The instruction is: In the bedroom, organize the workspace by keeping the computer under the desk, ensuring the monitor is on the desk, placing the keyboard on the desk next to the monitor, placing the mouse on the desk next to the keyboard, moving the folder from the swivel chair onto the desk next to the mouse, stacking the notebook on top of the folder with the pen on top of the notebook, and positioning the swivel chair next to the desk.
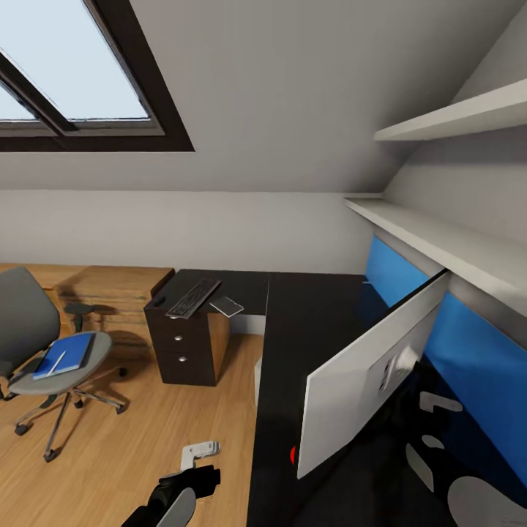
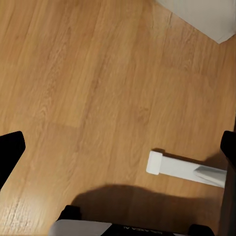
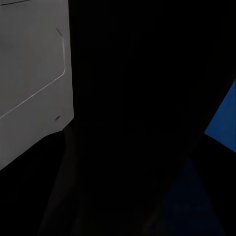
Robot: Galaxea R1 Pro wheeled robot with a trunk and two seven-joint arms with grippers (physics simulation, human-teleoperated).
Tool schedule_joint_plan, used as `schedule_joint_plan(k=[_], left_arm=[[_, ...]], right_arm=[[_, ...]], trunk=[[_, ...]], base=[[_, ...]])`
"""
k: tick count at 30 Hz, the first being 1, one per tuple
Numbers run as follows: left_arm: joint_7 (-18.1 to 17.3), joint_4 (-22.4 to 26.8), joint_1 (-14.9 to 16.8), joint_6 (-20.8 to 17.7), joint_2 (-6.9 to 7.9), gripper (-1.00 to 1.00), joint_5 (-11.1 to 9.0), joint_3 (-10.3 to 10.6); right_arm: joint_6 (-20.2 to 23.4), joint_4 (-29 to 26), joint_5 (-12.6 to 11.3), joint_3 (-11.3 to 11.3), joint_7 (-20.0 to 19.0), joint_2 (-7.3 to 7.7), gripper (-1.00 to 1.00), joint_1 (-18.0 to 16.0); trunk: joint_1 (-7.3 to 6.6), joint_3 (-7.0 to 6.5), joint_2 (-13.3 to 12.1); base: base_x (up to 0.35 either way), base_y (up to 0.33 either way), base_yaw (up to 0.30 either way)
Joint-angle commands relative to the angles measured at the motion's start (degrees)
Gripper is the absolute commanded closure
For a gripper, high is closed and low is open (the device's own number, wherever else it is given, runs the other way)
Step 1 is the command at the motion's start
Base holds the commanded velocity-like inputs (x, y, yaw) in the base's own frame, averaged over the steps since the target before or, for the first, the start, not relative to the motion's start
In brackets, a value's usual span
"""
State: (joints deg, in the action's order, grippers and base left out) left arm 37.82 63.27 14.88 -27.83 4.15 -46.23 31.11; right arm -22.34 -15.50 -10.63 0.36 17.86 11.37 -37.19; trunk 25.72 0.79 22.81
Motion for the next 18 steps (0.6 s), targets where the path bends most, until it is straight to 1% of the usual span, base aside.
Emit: schedule_joint_plan(k=[1,6,8,14,18], left_arm=[[0.50,0.07,0.06,-0.04,0.06,-1.00,-0.44,0.19],[0.50,0.08,0.06,-0.05,0.06,-1.00,-0.44,0.19],[0.50,0.09,0.06,-0.09,0.06,-1.00,-0.44,0.22],[0.50,0.07,0.06,-0.12,0.06,-1.00,-0.44,0.25],[0.50,0.06,0.06,-0.11,0.06,-1.00,-0.44,0.20]], right_arm=[[-0.33,-0.07,0.08,0.08,-0.02,-0.01,1.00,-0.08],[-0.33,-0.05,0.08,0.08,-0.02,-0.02,1.00,-0.08],[-0.33,-0.05,0.08,0.08,-0.02,-0.01,1.00,-0.08],[-0.33,-0.06,0.08,0.10,-0.02,-0.02,1.00,-0.08],[-0.33,-0.05,0.08,0.12,-0.02,0.01,1.00,-0.08]], trunk=[[0.06,0.07,0.11],[0.06,0.07,0.11],[0.06,0.07,0.11],[0.06,0.07,0.11],[0.06,0.07,0.11]], base=[[0.324,-0.027,0.000],[0.324,-0.066,0.000],[0.227,-0.058,0.000],[0.013,-0.003,0.000],[0.114,0.000,0.000]])
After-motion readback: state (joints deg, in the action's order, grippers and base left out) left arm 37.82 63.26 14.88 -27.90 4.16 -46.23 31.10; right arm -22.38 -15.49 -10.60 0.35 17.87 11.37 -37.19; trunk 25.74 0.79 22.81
